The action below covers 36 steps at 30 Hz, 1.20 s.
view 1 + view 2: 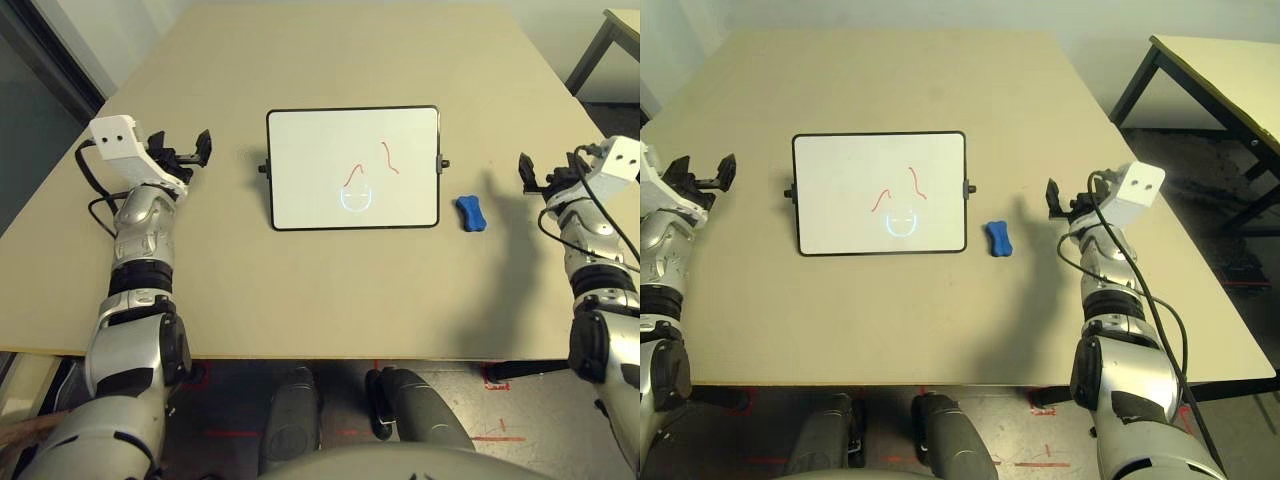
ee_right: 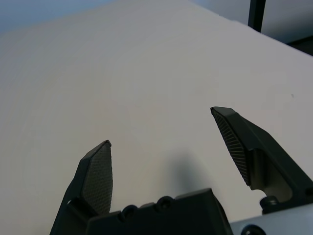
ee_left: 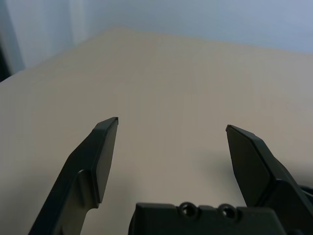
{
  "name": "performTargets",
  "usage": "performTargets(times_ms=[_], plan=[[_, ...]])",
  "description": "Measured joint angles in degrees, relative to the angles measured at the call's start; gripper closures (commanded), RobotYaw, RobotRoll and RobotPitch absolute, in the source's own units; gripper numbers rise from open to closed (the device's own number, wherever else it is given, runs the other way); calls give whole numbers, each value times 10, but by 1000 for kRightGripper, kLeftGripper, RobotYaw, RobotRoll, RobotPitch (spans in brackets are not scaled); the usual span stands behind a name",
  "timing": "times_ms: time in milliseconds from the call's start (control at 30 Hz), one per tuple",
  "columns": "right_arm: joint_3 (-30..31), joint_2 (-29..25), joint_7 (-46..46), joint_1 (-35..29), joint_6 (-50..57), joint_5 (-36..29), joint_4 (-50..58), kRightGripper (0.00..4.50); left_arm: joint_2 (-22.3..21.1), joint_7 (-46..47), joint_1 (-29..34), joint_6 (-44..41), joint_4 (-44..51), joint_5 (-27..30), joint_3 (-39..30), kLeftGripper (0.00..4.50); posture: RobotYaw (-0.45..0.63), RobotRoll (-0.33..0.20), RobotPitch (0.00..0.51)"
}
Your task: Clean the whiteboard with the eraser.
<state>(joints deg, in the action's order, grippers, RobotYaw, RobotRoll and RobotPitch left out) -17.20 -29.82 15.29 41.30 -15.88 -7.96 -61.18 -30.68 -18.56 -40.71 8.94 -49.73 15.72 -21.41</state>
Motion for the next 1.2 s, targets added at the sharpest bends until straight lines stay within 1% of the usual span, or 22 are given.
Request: performTargets(times_ms=[167,300,333,400,467,533,600,667,800,900,1000,1067,1200], plan=[[-2,0,-3,-4,1,-6,12,7,1,-2,-4,0,-9,-1,1,0,-29,0,100],[-2,0,-10,-5,25,-12,49,7,4,-9,-19,-4,-13,-1,5,0,-41,0,93],[-2,-1,-12,-6,44,-12,68,7,4,-15,-27,-8,-12,-1,8,0,-43,0,89],[2,-6,-14,-12,136,-13,147,7,3,-42,-52,-29,-1,0,21,0,-52,0,88],[10,-8,-16,-24,249,-18,252,7,-1,-75,-78,-55,25,1,35,0,-67,0,86],[22,-8,-23,-47,378,-31,373,7,-5,-112,-98,-88,65,4,51,0,-78,0,80],[32,0,-31,-74,510,-45,486,7,-12,-147,-103,-129,110,11,67,0,-74,0,73],[43,9,-41,-95,615,-54,571,7,-12,-176,-102,-164,147,22,79,0,-74,0,64],[60,30,-59,-110,753,-61,678,7,-4,-216,-101,-220,222,30,111,0,-79,0,57],[73,48,-64,-124,799,-61,721,7,7,-230,-95,-253,268,35,134,0,-81,0,61],[77,60,-69,-137,824,-60,732,7,24,-234,-86,-285,312,45,146,0,-77,0,66],[79,67,-70,-141,833,-59,736,7,35,-238,-77,-306,325,50,156,0,-82,0,70],[89,70,-68,-144,832,-54,734,7,47,-252,-55,-318,330,46,181,0,-81,0,74]])
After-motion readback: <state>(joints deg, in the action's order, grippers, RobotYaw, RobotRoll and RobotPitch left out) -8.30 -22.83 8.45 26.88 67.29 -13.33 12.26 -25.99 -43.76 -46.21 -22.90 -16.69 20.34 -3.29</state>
